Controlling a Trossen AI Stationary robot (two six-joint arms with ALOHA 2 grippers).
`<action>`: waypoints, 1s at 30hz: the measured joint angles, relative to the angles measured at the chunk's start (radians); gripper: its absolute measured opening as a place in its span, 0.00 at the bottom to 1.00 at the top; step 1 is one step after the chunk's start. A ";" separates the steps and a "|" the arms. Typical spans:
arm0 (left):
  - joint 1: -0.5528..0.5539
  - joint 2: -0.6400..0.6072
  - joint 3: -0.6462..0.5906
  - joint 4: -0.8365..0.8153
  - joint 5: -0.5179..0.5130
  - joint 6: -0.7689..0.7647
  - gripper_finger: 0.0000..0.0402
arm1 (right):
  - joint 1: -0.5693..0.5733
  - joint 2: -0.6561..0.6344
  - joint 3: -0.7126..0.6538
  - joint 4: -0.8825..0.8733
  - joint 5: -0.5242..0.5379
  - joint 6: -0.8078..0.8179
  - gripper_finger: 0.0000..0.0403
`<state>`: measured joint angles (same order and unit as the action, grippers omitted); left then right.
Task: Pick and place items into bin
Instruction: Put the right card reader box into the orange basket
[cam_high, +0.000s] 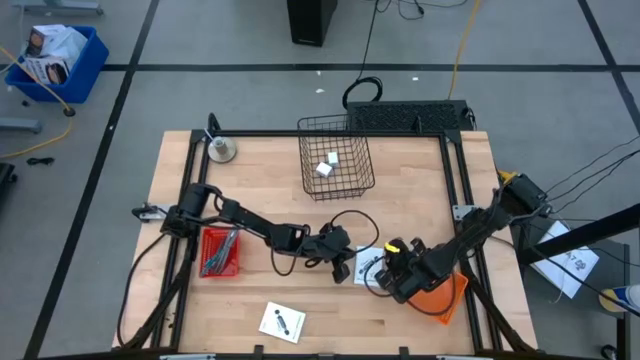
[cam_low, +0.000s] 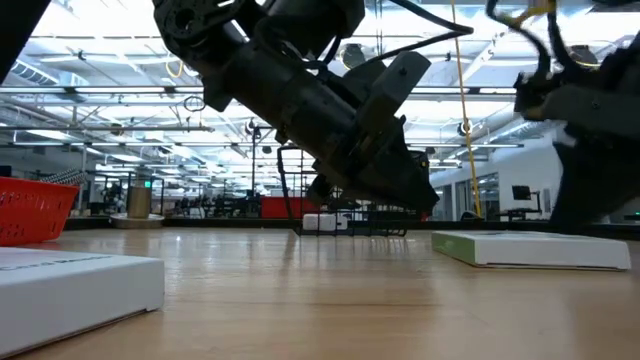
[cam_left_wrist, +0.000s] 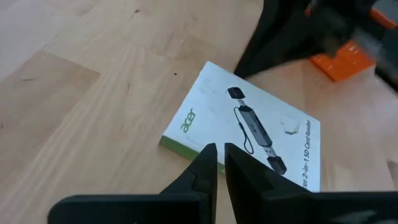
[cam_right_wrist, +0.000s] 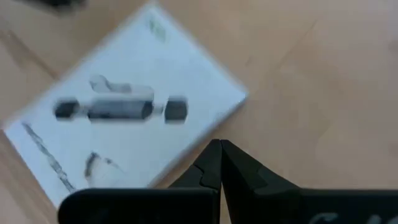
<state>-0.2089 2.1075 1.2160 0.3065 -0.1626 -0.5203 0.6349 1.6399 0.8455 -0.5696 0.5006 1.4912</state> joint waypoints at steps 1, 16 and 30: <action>0.000 0.000 0.000 -0.001 0.001 0.005 0.09 | -0.009 0.016 0.000 0.020 -0.013 -0.016 0.00; -0.032 -0.003 0.003 -0.206 -0.022 -0.054 0.09 | -0.072 0.064 -0.003 0.321 0.074 -0.282 0.00; -0.141 -0.023 0.027 -0.136 0.039 -0.049 0.09 | -0.081 0.107 -0.048 0.323 0.018 -0.194 0.00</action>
<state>-0.3495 2.0850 1.2434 0.1706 -0.1234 -0.5697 0.5539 1.7470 0.7971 -0.2463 0.5183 1.2972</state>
